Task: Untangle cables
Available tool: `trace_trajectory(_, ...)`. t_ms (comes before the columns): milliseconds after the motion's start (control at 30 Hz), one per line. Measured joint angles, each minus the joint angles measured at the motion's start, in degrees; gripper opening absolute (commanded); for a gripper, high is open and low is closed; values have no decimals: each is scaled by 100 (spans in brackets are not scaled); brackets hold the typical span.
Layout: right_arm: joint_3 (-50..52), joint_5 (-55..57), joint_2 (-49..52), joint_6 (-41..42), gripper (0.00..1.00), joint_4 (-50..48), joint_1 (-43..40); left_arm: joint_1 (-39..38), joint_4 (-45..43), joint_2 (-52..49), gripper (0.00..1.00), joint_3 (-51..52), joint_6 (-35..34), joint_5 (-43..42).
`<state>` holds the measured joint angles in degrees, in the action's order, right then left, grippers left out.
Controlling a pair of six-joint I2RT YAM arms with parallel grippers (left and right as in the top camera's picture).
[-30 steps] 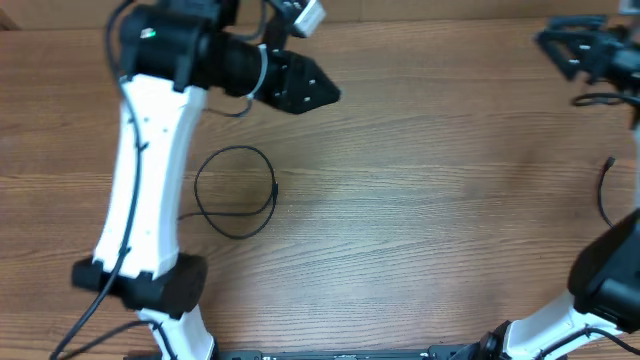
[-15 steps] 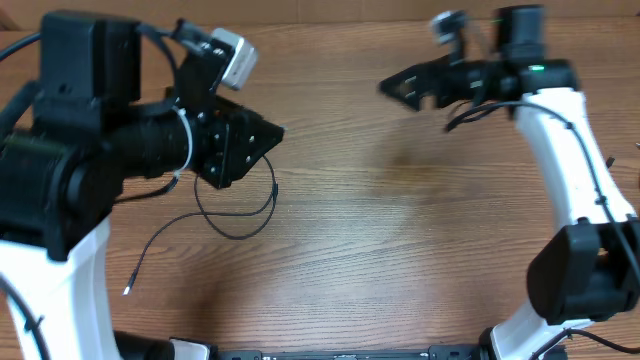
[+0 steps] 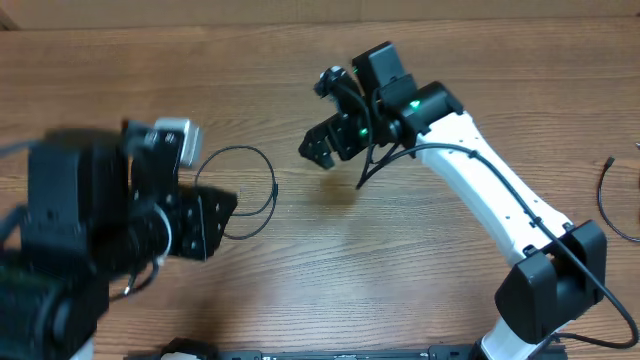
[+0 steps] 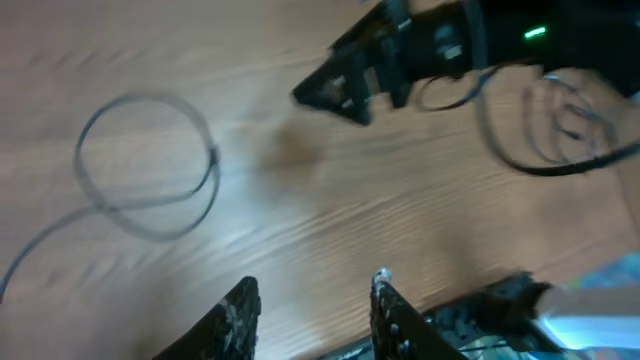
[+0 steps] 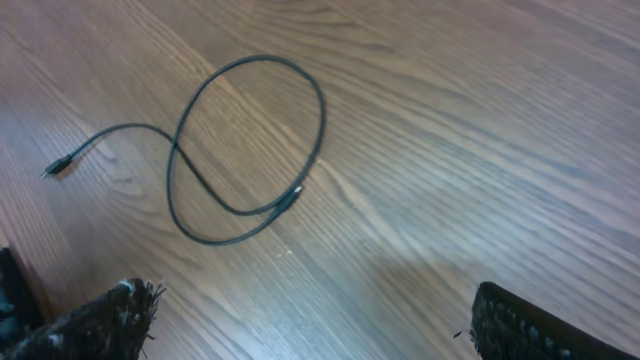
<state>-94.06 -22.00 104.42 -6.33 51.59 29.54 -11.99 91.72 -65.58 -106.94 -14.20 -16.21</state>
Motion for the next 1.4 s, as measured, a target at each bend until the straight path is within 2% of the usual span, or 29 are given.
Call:
trace_trajectory(33,0,24,0,31,100,2,68,0,-149,243,41,345,-157,129)
trace_trajectory(100,0,59,0,37,100,9,184,0,-391,669,56,970,-455,334)
trace_trajectory(167,0,96,0,-59,100,11,319,-2,-623,1110,63,1622,-846,520)
trace_trajectory(233,0,101,0,-293,100,20,483,-2,-813,1506,80,2238,-1294,741)
trace_trajectory(367,0,98,0,-887,100,37,776,-2,-1040,1818,100,3045,-1952,1045)
trace_trajectory(533,0,-9,0,-1561,100,50,1060,-2,-1130,1694,100,3366,-2304,1182)
trace_trajectory(800,0,-61,114,-2157,100,-74,1281,0,-1167,1661,98,3375,-2428,1222)
trace_trajectory(1133,0,-164,1193,-2367,100,-645,1506,0,-1207,1661,97,3375,-2474,1213)
trace_trajectory(1400,2,-487,1602,-2376,100,-1036,1762,0,-1217,1661,98,3375,-2583,1113)
